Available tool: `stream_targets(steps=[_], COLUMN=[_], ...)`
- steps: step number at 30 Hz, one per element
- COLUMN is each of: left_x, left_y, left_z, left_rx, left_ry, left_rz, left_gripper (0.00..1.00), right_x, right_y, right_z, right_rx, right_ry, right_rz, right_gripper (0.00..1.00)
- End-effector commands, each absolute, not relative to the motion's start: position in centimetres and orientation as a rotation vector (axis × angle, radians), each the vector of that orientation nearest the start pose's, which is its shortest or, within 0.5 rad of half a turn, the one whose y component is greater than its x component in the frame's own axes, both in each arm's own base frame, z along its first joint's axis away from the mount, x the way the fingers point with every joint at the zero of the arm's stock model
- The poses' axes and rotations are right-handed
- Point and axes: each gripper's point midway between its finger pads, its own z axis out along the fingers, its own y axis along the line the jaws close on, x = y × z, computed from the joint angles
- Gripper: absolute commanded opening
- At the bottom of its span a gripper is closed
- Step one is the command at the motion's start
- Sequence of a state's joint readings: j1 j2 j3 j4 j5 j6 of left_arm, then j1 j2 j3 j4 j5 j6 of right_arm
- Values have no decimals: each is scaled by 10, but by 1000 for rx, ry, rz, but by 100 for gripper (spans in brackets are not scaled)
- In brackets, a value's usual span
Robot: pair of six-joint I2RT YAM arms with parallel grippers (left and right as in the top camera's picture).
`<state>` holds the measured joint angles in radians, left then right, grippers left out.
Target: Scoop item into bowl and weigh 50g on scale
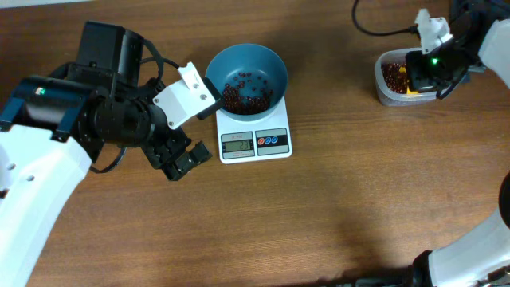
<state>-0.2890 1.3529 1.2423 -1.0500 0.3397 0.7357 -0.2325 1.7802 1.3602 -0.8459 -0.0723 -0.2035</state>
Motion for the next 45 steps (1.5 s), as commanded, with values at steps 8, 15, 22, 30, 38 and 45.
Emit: stream_targets(steps=[8,15,22,30,38,45], left_x=[281,281,281,281,281,281], left_y=[-145,-145,-145,-145,-145,-145], left_z=[192,192,192,192,192,192], left_rx=[1365,1365,1365,1365,1365,1365], left_ry=[2260,2260,2260,2261,2261,2260], left_rz=[-327,-327,-327,-327,-327,-327], left_gripper=[99,99,99,99,99,99], right_x=[387,377,375,387,393,395], right_y=[-107,-132,-121,-67,56,128], right_z=[118,140,158,193,195,205], right_rx=[421,532,531,356,-13,-286], right_ry=[2577,2401,2303,2166,2270,2228], right_rz=[645,858,1036,1321,1471,1524], right_gripper=[4,4,4,4,4,4])
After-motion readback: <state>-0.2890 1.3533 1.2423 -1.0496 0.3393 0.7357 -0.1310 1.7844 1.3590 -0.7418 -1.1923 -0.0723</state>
